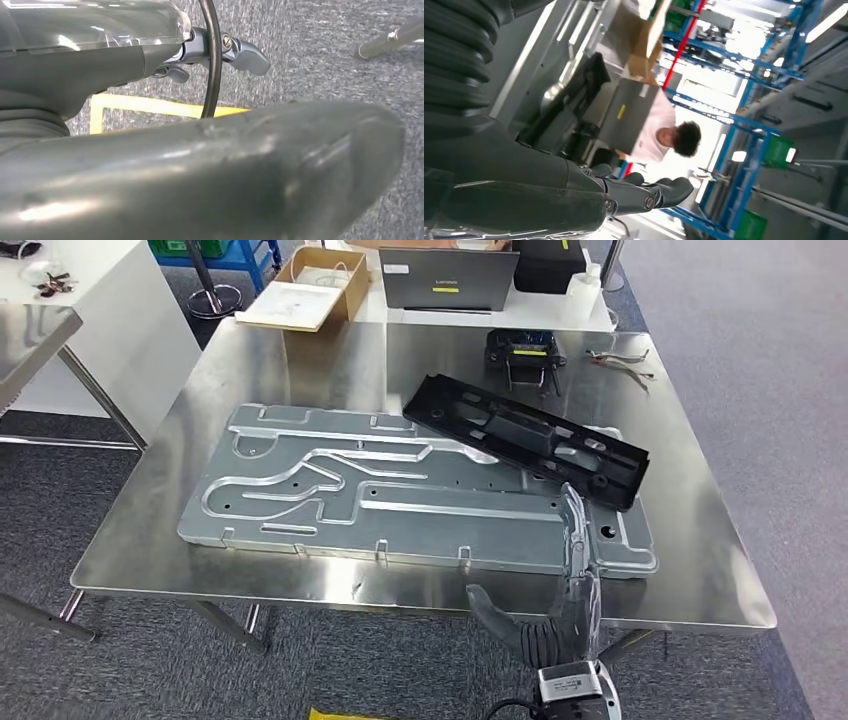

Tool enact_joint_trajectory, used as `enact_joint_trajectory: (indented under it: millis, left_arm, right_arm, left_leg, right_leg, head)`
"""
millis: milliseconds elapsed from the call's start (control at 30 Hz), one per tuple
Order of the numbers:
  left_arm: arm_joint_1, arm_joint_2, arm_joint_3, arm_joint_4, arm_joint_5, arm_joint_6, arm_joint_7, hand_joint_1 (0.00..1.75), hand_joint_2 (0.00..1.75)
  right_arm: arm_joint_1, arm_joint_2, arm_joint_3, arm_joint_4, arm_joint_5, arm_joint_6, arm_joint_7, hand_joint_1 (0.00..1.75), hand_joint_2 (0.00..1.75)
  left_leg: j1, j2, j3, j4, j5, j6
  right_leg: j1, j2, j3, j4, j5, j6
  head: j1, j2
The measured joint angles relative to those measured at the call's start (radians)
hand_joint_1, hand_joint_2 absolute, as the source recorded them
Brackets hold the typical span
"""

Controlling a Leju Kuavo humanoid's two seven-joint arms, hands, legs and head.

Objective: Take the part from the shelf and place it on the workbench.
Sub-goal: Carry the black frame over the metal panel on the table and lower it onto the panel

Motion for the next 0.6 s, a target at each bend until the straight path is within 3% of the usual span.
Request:
enact_joint_trajectory:
  millis: [67,100,167,200,233,267,300,367,433,467,500,567,600]
  left_arm:
    - [0.001,-0.001,0.004,0.000,0.000,0.000,0.000,0.00,0.00]
    - [0.002,-0.001,0.006,0.000,0.000,0.000,0.000,0.00,0.00]
    - [0.003,-0.001,0.010,0.000,0.000,0.000,0.000,0.00,0.00]
    - [0.003,-0.001,0.011,0.000,0.000,0.000,0.000,0.00,0.00]
    - [0.003,-0.001,0.012,0.000,0.000,0.000,0.000,0.00,0.00]
    - [0.002,-0.001,0.012,0.000,0.000,0.000,0.000,0.00,0.00]
    - [0.002,-0.001,0.012,0.000,0.000,0.000,0.000,0.00,0.00]
    - [0.001,-0.001,0.013,0.000,0.000,0.000,0.000,0.00,0.00]
    - [-0.002,-0.001,0.014,0.000,0.000,0.002,0.000,0.00,0.00]
    - [-0.002,-0.001,0.015,0.000,0.000,0.003,0.000,0.00,0.00]
    - [-0.001,-0.001,0.017,0.000,0.000,0.004,0.001,0.00,0.00]
    - [0.001,-0.002,0.021,0.000,0.000,0.005,0.002,0.00,0.00]
    - [0.002,-0.002,0.023,0.000,0.001,0.006,0.003,0.00,0.00]
  right_arm:
    - [0.003,0.000,0.000,-0.004,0.000,0.000,0.000,0.00,1.75]
    - [0.004,0.000,0.001,-0.005,0.000,0.001,0.000,0.00,1.75]
    - [0.006,0.000,0.002,-0.006,0.000,0.002,0.000,0.00,1.75]
    - [0.007,0.000,0.003,-0.006,0.000,0.002,0.000,0.00,1.31]
    - [0.009,0.000,0.003,-0.006,0.000,0.002,0.000,0.00,0.87]
    - [0.010,0.000,0.003,-0.006,0.000,0.002,0.000,0.00,0.44]
    - [0.011,0.000,0.003,-0.006,0.000,0.002,0.000,0.00,0.00]
    - [0.018,0.000,0.003,-0.008,0.000,-0.001,-0.002,0.00,0.00]
    - [0.034,0.000,0.003,-0.016,-0.001,-0.008,-0.010,0.00,0.00]
    - [0.045,0.000,0.003,-0.021,-0.003,-0.013,-0.016,0.00,0.00]
    - [0.056,0.000,0.003,-0.027,-0.006,-0.018,-0.022,0.00,0.00]
    - [0.081,0.000,0.001,-0.036,-0.011,-0.028,-0.034,0.00,0.00]
    - [0.094,0.000,-0.001,-0.040,-0.010,-0.035,-0.039,0.00,0.00]
  left_leg:
    - [0.001,-0.002,-0.004,-0.003,0.006,-0.012]
    - [0.001,-0.004,-0.014,0.010,-0.015,-0.018]
    - [0.003,-0.006,-0.044,0.096,-0.113,-0.025]
    - [0.002,-0.006,-0.059,0.162,-0.165,-0.027]
    - [0.003,-0.006,-0.068,0.224,-0.200,-0.030]
    - [0.003,-0.006,-0.065,0.267,-0.209,-0.031]
    - [0.003,-0.006,-0.047,0.278,-0.197,-0.031]
    - [0.002,-0.006,0.038,0.195,-0.151,-0.025]
    - [-0.003,-0.007,0.142,0.053,-0.148,-0.014]
    - [-0.007,-0.008,0.171,0.005,-0.155,-0.009]
    - [-0.011,-0.008,0.181,-0.018,-0.160,-0.003]
    - [-0.011,-0.006,0.170,-0.028,-0.143,0.010]
    - [-0.009,-0.003,0.162,-0.032,-0.132,0.019]
  right_leg:
    - [-0.003,-0.001,-0.013,-0.006,0.019,-0.014]
    - [-0.005,-0.002,-0.025,-0.009,0.032,-0.023]
    - [-0.007,-0.003,-0.054,-0.012,0.060,-0.034]
    - [-0.006,-0.003,-0.071,-0.010,0.073,-0.037]
    - [-0.004,-0.003,-0.088,-0.008,0.085,-0.038]
    - [-0.002,-0.004,-0.105,-0.004,0.095,-0.038]
    - [-0.001,-0.004,-0.122,0.001,0.105,-0.038]
    - [0.001,-0.004,-0.154,0.013,0.122,-0.034]
    - [0.004,-0.005,-0.176,0.023,0.136,-0.027]
    - [0.004,-0.006,-0.180,0.025,0.144,-0.021]
    - [0.003,-0.007,-0.182,0.024,0.153,-0.016]
    - [0.001,-0.005,-0.183,0.021,0.164,-0.003]
    - [0.000,-0.003,-0.189,0.030,0.149,0.003]
  head:
    - [0.000,0.000]
    - [0.000,0.000]
    - [0.000,0.000]
    - [0.000,0.000]
    - [0.000,0.000]
    - [0.000,0.000]
    - [0.000,0.000]
    - [0.000,0.000]
    - [0.000,0.000]
    - [0.000,0.000]
    - [0.000,0.000]
    - [0.000,0.000]
    - [0.000,0.000]
